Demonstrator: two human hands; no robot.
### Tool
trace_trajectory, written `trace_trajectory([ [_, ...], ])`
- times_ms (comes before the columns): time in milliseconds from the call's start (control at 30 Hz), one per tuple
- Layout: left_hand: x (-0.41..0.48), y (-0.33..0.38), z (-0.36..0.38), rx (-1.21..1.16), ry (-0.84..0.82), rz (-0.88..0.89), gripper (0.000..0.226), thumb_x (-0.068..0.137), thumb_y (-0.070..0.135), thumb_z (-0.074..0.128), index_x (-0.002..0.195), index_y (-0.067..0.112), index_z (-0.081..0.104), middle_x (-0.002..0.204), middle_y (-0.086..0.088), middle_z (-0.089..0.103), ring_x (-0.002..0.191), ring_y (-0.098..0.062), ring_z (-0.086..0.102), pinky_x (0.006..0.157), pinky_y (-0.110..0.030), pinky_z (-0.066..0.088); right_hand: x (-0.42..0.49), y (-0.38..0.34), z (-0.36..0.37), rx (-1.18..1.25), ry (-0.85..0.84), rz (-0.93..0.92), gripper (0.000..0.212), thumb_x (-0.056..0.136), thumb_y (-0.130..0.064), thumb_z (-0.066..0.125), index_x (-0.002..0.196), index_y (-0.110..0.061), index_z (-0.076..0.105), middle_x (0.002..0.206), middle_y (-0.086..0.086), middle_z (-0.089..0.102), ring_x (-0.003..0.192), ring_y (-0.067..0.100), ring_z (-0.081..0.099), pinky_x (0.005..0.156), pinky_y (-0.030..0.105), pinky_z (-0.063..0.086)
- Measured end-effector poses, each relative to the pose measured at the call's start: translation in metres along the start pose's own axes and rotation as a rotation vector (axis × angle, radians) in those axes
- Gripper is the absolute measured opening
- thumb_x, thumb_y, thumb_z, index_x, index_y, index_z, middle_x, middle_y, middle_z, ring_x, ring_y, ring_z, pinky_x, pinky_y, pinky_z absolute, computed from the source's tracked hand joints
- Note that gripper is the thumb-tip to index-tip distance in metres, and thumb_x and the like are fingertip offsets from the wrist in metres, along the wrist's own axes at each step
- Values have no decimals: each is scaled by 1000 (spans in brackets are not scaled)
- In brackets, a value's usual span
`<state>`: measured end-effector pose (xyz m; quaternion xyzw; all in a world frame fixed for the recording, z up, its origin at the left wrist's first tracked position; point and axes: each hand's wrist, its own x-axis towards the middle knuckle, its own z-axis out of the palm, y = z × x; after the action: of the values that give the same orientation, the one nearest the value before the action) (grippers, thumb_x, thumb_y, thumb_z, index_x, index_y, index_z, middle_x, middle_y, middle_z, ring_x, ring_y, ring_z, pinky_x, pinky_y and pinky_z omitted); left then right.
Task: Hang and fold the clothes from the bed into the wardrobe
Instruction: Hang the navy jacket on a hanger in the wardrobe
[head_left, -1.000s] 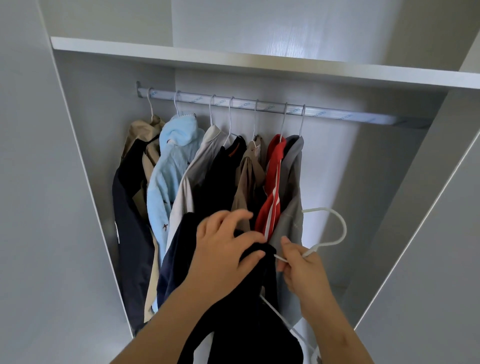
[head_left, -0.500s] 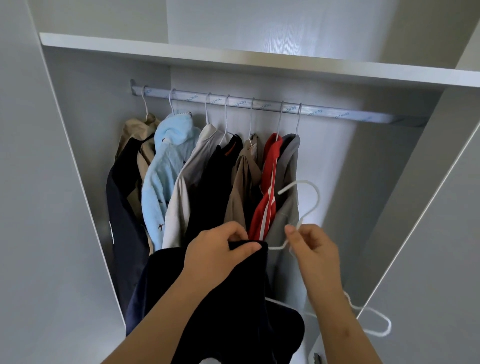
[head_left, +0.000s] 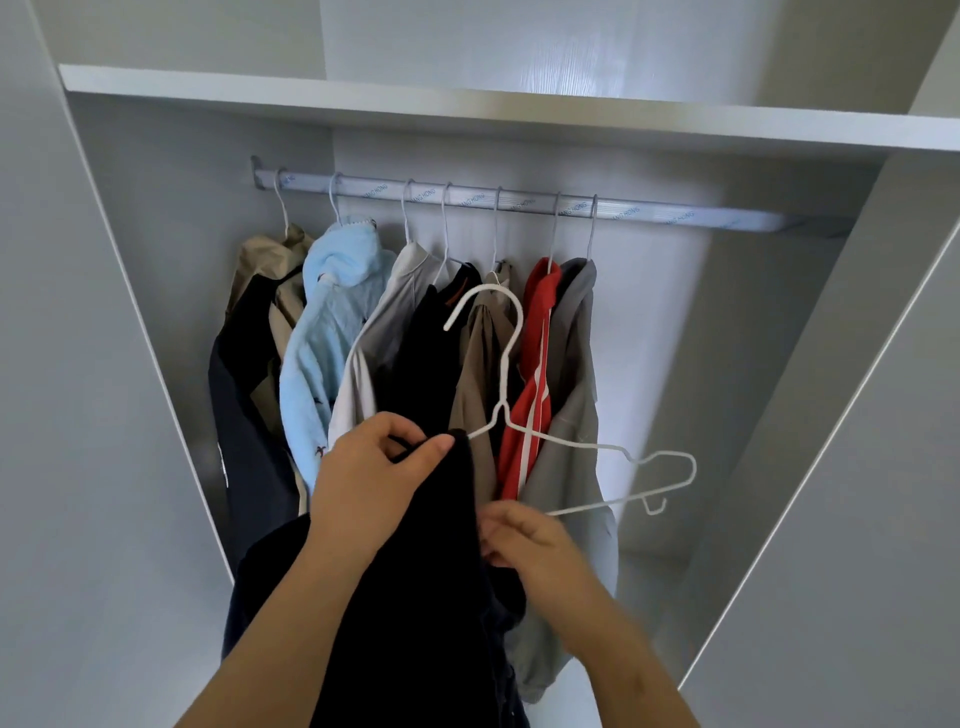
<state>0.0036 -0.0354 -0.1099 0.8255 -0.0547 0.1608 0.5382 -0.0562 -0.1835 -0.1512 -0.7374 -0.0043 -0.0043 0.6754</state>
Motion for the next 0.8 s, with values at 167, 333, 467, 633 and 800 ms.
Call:
trace_trajectory([
  [167, 3, -4, -11, -80, 32, -3, 20, 67, 43, 74, 64, 29, 61, 63, 4, 65, 59, -8, 59, 57, -22, 42, 6, 16, 8, 36, -246, 171, 17, 74, -7, 57, 80, -20, 66, 66, -12, 66, 66, 1, 63, 63, 13, 48],
  [333, 15, -3, -35, -177, 99, 7, 19, 68, 40, 75, 65, 25, 64, 56, 5, 62, 47, -4, 52, 53, -24, 44, 11, 37, -1, -304, -302, 365, 11, 61, -19, 55, 71, -18, 53, 65, -9, 50, 61, 3, 49, 61, 15, 38],
  [467, 31, -3, -55, -192, 84, 23, 21, 72, 31, 76, 58, 24, 61, 45, 9, 53, 40, -1, 44, 42, -11, 39, 14, 61, -22, -933, -319, 458, 7, 69, -26, 52, 75, -27, 49, 75, -10, 49, 78, 9, 47, 82, 30, 30],
  [633, 37, -14, -67, -80, -13, 68, 21, 70, 33, 77, 62, 20, 62, 48, 9, 57, 41, -1, 47, 42, -8, 39, 22, 59, -40, -1360, -209, 370, 15, 75, -37, 47, 88, -28, 50, 100, -7, 52, 118, 19, 37, 102, 50, 14],
  [800, 44, -27, -77, 130, -42, 88, 38, 66, 39, 78, 55, 16, 50, 44, 10, 54, 39, -4, 46, 46, -23, 42, 22, 53, -53, -1530, 2, 241, 30, 82, -41, 45, 105, -32, 60, 116, -11, 55, 122, 18, 34, 101, 45, 19],
])
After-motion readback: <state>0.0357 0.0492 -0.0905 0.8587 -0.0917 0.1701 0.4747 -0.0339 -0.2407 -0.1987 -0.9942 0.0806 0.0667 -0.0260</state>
